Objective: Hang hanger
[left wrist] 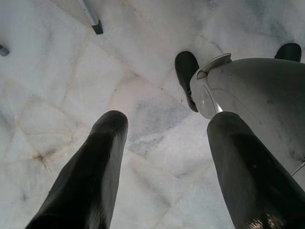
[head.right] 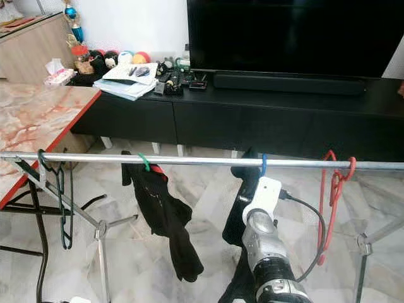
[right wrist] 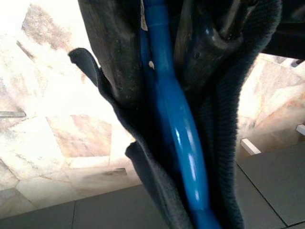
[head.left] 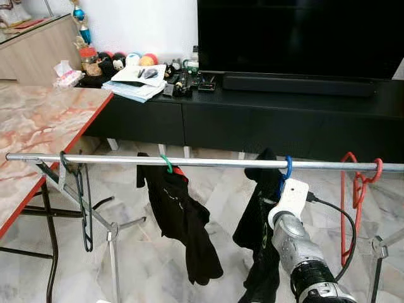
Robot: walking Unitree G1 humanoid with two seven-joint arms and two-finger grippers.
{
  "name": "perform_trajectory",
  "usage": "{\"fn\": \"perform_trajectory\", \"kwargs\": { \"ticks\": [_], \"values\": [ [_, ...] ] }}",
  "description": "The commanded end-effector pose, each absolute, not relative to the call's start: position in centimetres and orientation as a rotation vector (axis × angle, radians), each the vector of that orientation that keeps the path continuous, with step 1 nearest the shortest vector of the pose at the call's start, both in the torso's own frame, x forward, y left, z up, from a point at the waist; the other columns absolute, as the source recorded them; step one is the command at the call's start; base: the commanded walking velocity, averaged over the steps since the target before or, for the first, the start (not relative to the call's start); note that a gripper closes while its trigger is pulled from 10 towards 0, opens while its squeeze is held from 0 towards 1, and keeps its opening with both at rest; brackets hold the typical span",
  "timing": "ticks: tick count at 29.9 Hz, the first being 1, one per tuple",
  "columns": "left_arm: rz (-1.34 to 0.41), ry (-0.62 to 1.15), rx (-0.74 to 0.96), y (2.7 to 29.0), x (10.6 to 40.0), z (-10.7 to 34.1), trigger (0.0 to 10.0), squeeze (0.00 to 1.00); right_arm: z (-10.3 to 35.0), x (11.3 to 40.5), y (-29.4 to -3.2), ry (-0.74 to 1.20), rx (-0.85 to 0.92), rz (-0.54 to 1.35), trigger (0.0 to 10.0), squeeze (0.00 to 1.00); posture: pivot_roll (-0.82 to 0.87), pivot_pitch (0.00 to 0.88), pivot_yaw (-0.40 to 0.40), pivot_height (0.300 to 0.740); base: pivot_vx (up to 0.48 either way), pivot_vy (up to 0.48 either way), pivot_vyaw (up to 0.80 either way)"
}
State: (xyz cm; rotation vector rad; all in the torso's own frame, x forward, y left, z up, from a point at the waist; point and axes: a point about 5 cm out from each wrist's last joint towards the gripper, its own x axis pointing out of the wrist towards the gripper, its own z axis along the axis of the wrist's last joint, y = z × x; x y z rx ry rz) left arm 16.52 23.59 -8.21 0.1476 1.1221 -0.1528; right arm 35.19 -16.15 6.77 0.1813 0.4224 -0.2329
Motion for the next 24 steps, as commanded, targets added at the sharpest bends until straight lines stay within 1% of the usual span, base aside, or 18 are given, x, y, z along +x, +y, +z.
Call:
{"fn": "perform_trajectory", "kwargs": {
  "ticks": [1,7,12,20,22,23,24],
  "values": [
    [-0.147,1.147,0.165,24.1,16.0,-8.3,10.0,0.00,7.0,35.4,-16.0,0.419,0.184,-0.231,10.0,0.00,0.08,0.055,0.069,0.740,0.000,0.000,0.00],
    [-0.147,1.147,0.166,24.1,16.0,-8.3,10.0,0.00,6.9,35.5,-15.9,0.431,0.178,-0.214,10.0,0.00,0.08,0.055,0.069,0.740,0.000,0.000,0.00],
    [-0.147,1.148,0.167,24.1,16.0,-8.3,10.0,0.00,7.7,36.0,-15.4,0.381,0.197,-0.153,10.0,0.00,0.08,0.056,0.070,0.740,0.000,0.000,0.00],
    [-0.150,1.149,0.169,24.1,16.0,-8.3,10.0,0.00,8.1,36.4,-15.4,0.379,0.187,-0.147,10.0,0.00,0.08,0.056,0.069,0.740,0.000,0.000,0.00],
    [-0.150,1.149,0.169,24.1,16.0,-8.3,10.0,0.00,8.1,36.4,-15.4,0.380,0.185,-0.151,9.8,0.00,0.08,0.056,0.069,0.740,0.000,0.000,0.00],
    [-0.151,1.149,0.169,24.1,16.0,-8.3,10.0,0.00,8.1,36.4,-15.5,0.383,0.184,-0.152,4.7,0.00,0.08,0.056,0.069,0.740,0.000,0.000,0.00],
    [-0.151,1.149,0.169,24.1,16.0,-8.3,10.0,0.00,8.0,36.4,-15.5,0.384,0.183,-0.152,4.7,0.00,0.08,0.056,0.069,0.740,0.000,0.000,0.00]
  ]
}}
